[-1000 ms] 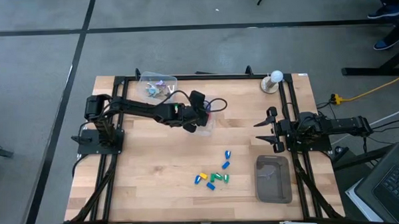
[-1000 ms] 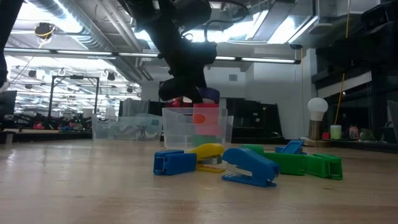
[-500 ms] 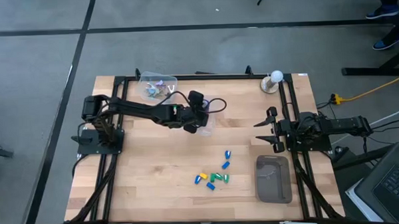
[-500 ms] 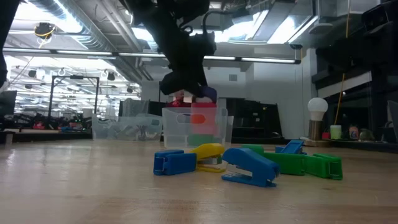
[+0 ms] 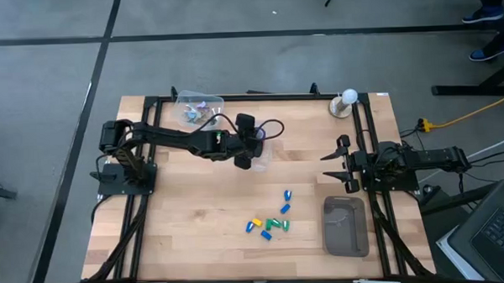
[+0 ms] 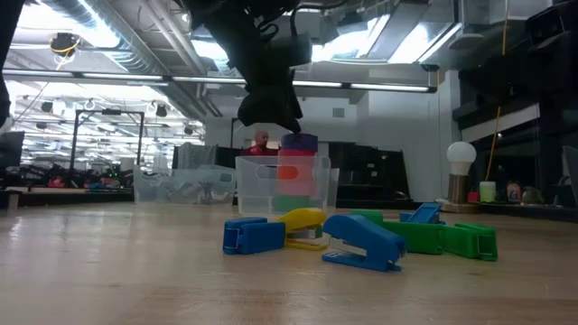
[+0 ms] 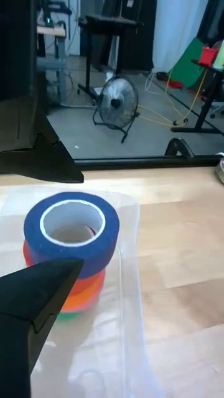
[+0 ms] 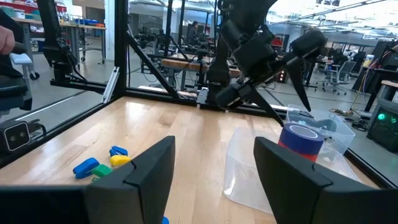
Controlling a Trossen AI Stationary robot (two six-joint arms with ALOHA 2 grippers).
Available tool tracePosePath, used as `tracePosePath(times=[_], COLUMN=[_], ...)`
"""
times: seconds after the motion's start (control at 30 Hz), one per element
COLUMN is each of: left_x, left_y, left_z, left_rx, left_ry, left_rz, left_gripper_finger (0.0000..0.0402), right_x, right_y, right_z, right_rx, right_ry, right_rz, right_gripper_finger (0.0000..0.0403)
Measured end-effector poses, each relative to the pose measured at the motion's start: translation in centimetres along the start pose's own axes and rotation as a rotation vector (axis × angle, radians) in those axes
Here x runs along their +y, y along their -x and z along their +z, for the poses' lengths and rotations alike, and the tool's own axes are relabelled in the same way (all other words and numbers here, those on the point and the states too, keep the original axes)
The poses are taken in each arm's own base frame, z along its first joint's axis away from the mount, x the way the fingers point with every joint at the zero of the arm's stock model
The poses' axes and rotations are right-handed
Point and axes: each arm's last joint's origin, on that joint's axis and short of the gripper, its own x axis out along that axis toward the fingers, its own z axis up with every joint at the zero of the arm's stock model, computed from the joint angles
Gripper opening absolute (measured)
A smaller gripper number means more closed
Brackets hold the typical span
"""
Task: Pick and place Stapler, Stapler remover, tape
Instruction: Put the blue tape into the bottom transparent bin, then adjust the bottom transparent bin
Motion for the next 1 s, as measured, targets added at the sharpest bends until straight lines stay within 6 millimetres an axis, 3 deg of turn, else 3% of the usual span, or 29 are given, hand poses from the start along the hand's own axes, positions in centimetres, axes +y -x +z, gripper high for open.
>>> tracePosePath(times=[0.3, 0.7, 1.0], left_x=[-0.8, -0.1, -2.4], left_y=[0.6, 1.6, 3.4], left_z=[0.6, 1.5, 2.4], left_rx=[-0.023, -0.176, -0.226], left_ry=[0.023, 0.36, 0.317], left_rz=[-0.015, -0.132, -0.331], left_gripper_finger=[0.0203, 0.0203, 0.0203], right_x=[0.0, 0.0, 0.0], right_y=[0.0, 0.0, 0.0], right_z=[0.0, 0.0, 0.0], right_rx=[0.0, 0.001, 0.0], right_ry=[0.0, 0.0, 0.0], right_rz=[0.0, 0.0, 0.0], right_gripper_finger=[0.0225, 0.0225, 0.0225])
